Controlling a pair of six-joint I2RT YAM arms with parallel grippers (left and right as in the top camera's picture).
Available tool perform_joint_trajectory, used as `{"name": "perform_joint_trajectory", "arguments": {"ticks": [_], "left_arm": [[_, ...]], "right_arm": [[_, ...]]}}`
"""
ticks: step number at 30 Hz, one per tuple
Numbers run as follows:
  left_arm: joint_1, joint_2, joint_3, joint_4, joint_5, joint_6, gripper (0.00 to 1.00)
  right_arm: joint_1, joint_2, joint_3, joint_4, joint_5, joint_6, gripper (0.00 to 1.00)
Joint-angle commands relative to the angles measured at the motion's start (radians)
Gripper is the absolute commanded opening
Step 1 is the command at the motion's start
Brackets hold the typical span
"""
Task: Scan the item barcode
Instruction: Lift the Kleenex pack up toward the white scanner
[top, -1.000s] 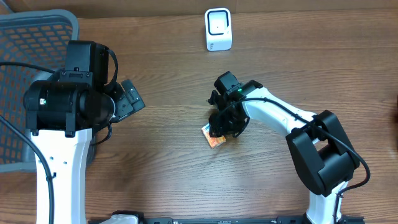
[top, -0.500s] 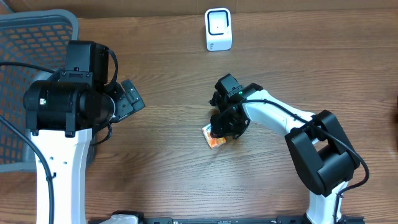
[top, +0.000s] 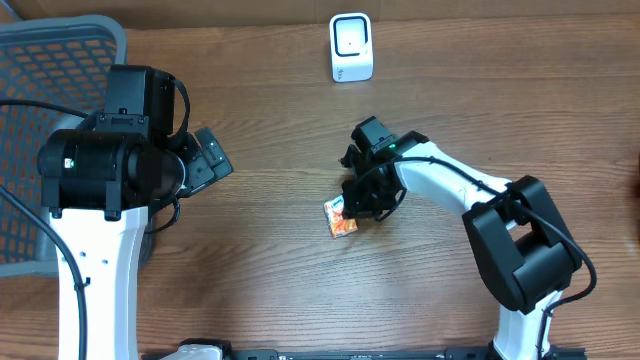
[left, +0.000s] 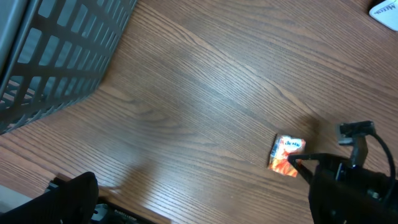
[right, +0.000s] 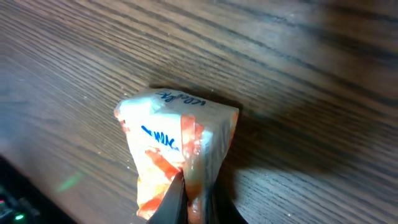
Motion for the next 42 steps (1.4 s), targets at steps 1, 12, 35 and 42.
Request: {"name": "perform_joint_trajectory", "arguments": {"ticks": [1, 12, 35, 42], "left_arm": [[0.005, 0.001, -0.004, 0.001, -0.013, -0.021, 1.00], [0.005, 0.001, -0.004, 0.001, -0.013, -0.021, 1.00], [0.005, 0.001, -0.004, 0.001, -0.013, -0.021, 0.99], [0.005, 0.001, -0.004, 0.001, -0.013, -0.021, 0.99]], "right_arm": [[-0.048, -0.006, 0.048, 0.003, -0.114, 0.002, 0.04], [-0.215, -0.006, 0.065, 0.055, -0.599, -0.138, 0.04], [-0.316, -0.006, 0.066, 0.325, -1.088, -0.120, 0.04], [-0.317, -0.006, 0.066, 0.325, -1.088, -0.120, 0.04]]}}
